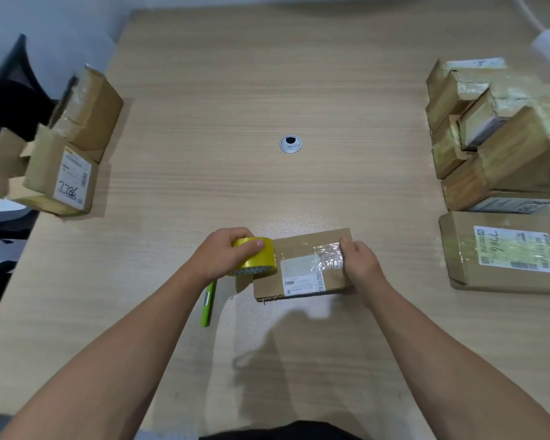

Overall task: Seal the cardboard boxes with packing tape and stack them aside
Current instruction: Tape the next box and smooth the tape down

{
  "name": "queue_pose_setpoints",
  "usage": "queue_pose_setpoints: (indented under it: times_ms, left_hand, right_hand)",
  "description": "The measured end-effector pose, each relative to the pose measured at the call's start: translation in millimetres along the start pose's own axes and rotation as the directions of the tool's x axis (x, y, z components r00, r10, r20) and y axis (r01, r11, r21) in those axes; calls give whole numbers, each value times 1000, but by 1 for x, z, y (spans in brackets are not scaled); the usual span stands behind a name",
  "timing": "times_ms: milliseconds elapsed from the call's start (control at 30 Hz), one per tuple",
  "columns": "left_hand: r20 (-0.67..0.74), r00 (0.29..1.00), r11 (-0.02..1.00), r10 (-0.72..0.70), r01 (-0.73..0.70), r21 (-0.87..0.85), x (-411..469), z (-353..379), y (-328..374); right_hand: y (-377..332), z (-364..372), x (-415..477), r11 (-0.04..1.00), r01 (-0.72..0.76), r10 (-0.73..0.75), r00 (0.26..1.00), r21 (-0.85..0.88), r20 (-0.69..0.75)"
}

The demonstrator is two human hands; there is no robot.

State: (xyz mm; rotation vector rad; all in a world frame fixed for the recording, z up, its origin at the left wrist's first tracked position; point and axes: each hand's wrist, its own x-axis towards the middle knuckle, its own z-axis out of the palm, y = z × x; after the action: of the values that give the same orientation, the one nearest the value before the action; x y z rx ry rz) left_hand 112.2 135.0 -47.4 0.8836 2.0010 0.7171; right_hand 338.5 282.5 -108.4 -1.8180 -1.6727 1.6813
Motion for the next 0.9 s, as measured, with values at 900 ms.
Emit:
queue_pose_setpoints:
  times_ms: [900]
  left_hand:
    - [-139, 961, 873, -239, 150, -464, -12, 33, -29]
  right_hand:
    - [-124, -36, -32, 929, 251, -323, 908, 272, 267]
